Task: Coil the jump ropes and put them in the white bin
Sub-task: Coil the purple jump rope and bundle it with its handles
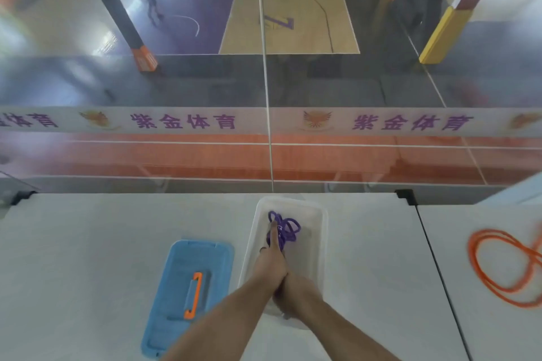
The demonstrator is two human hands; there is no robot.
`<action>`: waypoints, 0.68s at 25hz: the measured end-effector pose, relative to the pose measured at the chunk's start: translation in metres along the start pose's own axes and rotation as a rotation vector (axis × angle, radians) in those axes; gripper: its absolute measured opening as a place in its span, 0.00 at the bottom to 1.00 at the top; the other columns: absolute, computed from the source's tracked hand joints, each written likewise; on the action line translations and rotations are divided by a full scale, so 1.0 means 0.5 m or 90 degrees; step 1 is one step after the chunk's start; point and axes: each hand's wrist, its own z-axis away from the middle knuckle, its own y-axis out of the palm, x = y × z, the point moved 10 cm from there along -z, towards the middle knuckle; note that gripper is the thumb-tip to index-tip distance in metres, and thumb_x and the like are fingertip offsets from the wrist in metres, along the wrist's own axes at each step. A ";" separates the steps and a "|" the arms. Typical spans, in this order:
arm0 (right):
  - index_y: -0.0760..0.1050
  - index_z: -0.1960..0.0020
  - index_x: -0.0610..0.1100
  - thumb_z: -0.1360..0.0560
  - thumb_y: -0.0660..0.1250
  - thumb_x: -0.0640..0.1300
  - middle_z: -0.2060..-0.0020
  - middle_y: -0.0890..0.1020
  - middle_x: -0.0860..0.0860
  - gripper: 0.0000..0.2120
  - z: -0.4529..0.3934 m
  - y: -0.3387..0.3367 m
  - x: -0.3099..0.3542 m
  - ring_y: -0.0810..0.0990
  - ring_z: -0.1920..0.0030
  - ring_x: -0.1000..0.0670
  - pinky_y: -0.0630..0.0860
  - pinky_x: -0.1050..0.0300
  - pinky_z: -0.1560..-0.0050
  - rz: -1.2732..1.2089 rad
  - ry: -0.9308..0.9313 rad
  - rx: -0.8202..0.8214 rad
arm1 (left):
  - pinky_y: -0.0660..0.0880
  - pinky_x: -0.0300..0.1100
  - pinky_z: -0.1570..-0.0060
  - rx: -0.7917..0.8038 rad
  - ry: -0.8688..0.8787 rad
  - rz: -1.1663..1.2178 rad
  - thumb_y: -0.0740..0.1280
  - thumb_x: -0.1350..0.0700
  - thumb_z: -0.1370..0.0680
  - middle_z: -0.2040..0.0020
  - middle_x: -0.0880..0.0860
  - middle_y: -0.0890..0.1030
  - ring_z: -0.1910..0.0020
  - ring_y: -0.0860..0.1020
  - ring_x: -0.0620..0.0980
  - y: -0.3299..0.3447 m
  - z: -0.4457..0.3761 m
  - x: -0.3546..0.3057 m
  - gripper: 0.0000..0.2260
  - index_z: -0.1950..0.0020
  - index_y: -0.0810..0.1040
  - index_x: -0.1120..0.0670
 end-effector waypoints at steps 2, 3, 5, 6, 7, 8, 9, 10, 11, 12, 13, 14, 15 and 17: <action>0.75 0.34 0.42 0.23 0.69 0.42 0.45 0.83 0.48 0.18 -0.030 0.000 -0.002 0.82 0.45 0.44 0.77 0.53 0.48 -0.005 0.017 0.014 | 0.77 0.52 0.42 0.004 -0.017 -0.057 0.51 0.49 0.17 0.39 0.61 0.75 0.48 0.80 0.57 -0.002 -0.024 0.024 0.33 0.26 0.28 0.30; 0.75 0.35 0.42 0.23 0.69 0.42 0.48 0.84 0.49 0.17 -0.047 0.006 -0.006 0.83 0.48 0.45 0.77 0.55 0.51 -0.034 0.019 0.013 | 0.76 0.51 0.42 0.003 -0.028 -0.071 0.50 0.49 0.16 0.39 0.60 0.74 0.47 0.79 0.57 -0.006 -0.028 0.032 0.30 0.23 0.33 0.33; 0.78 0.40 0.44 0.21 0.66 0.43 0.53 0.85 0.51 0.11 -0.063 0.008 -0.018 0.84 0.55 0.48 0.77 0.60 0.61 -0.072 0.031 -0.010 | 0.74 0.47 0.42 0.003 -0.034 -0.117 0.50 0.52 0.16 0.38 0.59 0.75 0.45 0.76 0.56 -0.013 -0.033 0.034 0.23 0.19 0.53 0.46; 0.79 0.45 0.46 0.21 0.63 0.44 0.57 0.84 0.52 0.08 -0.074 0.012 -0.027 0.83 0.61 0.50 0.77 0.61 0.67 -0.066 0.042 -0.027 | 0.75 0.47 0.41 -0.006 -0.025 -0.131 0.51 0.55 0.16 0.39 0.59 0.76 0.44 0.77 0.57 -0.019 -0.033 0.028 0.20 0.24 0.63 0.53; 0.79 0.49 0.47 0.20 0.60 0.45 0.61 0.83 0.52 0.09 -0.087 0.016 -0.028 0.81 0.66 0.51 0.77 0.61 0.70 -0.035 0.020 -0.055 | 0.75 0.46 0.41 -0.014 -0.008 -0.153 0.52 0.58 0.16 0.40 0.59 0.78 0.44 0.78 0.58 -0.026 -0.029 0.019 0.17 0.29 0.70 0.58; 0.79 0.50 0.47 0.21 0.58 0.45 0.62 0.83 0.51 0.10 -0.094 0.023 -0.033 0.79 0.68 0.50 0.78 0.60 0.69 -0.030 0.028 -0.061 | 0.75 0.45 0.44 -0.022 0.023 -0.196 0.54 0.60 0.17 0.41 0.60 0.79 0.43 0.78 0.59 -0.038 -0.019 0.003 0.15 0.33 0.73 0.60; 0.79 0.49 0.45 0.21 0.58 0.44 0.62 0.83 0.50 0.11 -0.101 0.028 -0.040 0.78 0.66 0.49 0.76 0.59 0.67 -0.035 0.041 -0.059 | 0.75 0.45 0.46 -0.053 0.075 -0.269 0.57 0.62 0.19 0.40 0.59 0.79 0.43 0.78 0.59 -0.056 -0.007 -0.019 0.14 0.36 0.74 0.60; 0.80 0.46 0.43 0.21 0.59 0.43 0.59 0.82 0.49 0.11 -0.103 0.022 -0.032 0.78 0.63 0.47 0.74 0.60 0.65 0.016 0.010 -0.073 | 0.75 0.46 0.46 -0.097 0.132 -0.333 0.60 0.62 0.20 0.40 0.57 0.79 0.42 0.77 0.57 -0.077 0.006 -0.037 0.14 0.35 0.74 0.58; 0.79 0.43 0.42 0.20 0.60 0.42 0.55 0.82 0.50 0.12 -0.100 0.005 -0.013 0.79 0.59 0.47 0.72 0.60 0.64 0.051 -0.021 -0.106 | 0.74 0.46 0.44 -0.157 0.205 -0.387 0.62 0.62 0.21 0.38 0.55 0.78 0.41 0.75 0.56 -0.099 0.016 -0.048 0.16 0.33 0.72 0.56; 0.78 0.41 0.41 0.19 0.60 0.41 0.51 0.81 0.49 0.12 -0.096 -0.011 -0.015 0.79 0.56 0.46 0.73 0.60 0.63 -0.001 0.002 -0.132 | 0.73 0.46 0.40 -0.217 0.242 -0.382 0.63 0.60 0.21 0.35 0.54 0.75 0.39 0.73 0.55 -0.126 0.022 -0.045 0.19 0.29 0.70 0.54; 0.77 0.40 0.40 0.19 0.59 0.39 0.48 0.80 0.48 0.11 -0.083 -0.037 -0.016 0.79 0.54 0.45 0.73 0.59 0.62 -0.076 0.010 -0.181 | 0.71 0.48 0.37 -0.239 0.228 -0.344 0.63 0.56 0.20 0.32 0.55 0.72 0.36 0.70 0.56 -0.145 0.020 -0.025 0.22 0.26 0.67 0.53; 0.74 0.40 0.39 0.20 0.58 0.38 0.46 0.78 0.46 0.11 -0.071 -0.058 -0.017 0.77 0.52 0.45 0.72 0.59 0.60 -0.145 0.011 -0.224 | 0.70 0.49 0.35 -0.223 0.188 -0.250 0.62 0.53 0.18 0.29 0.55 0.69 0.34 0.69 0.57 -0.156 0.012 0.004 0.24 0.23 0.62 0.52; 0.71 0.39 0.40 0.20 0.59 0.38 0.44 0.75 0.45 0.11 -0.066 -0.074 -0.022 0.76 0.50 0.45 0.71 0.59 0.57 -0.211 0.013 -0.291 | 0.69 0.50 0.33 -0.185 0.151 -0.133 0.59 0.52 0.16 0.26 0.56 0.67 0.32 0.69 0.57 -0.154 -0.003 0.036 0.25 0.21 0.58 0.51; 0.67 0.36 0.41 0.21 0.59 0.39 0.45 0.74 0.46 0.14 -0.077 -0.068 -0.014 0.77 0.49 0.46 0.74 0.57 0.53 -0.340 0.010 -0.316 | 0.69 0.50 0.31 -0.073 0.103 0.049 0.54 0.51 0.15 0.24 0.54 0.67 0.31 0.71 0.56 -0.110 -0.019 0.077 0.25 0.18 0.50 0.47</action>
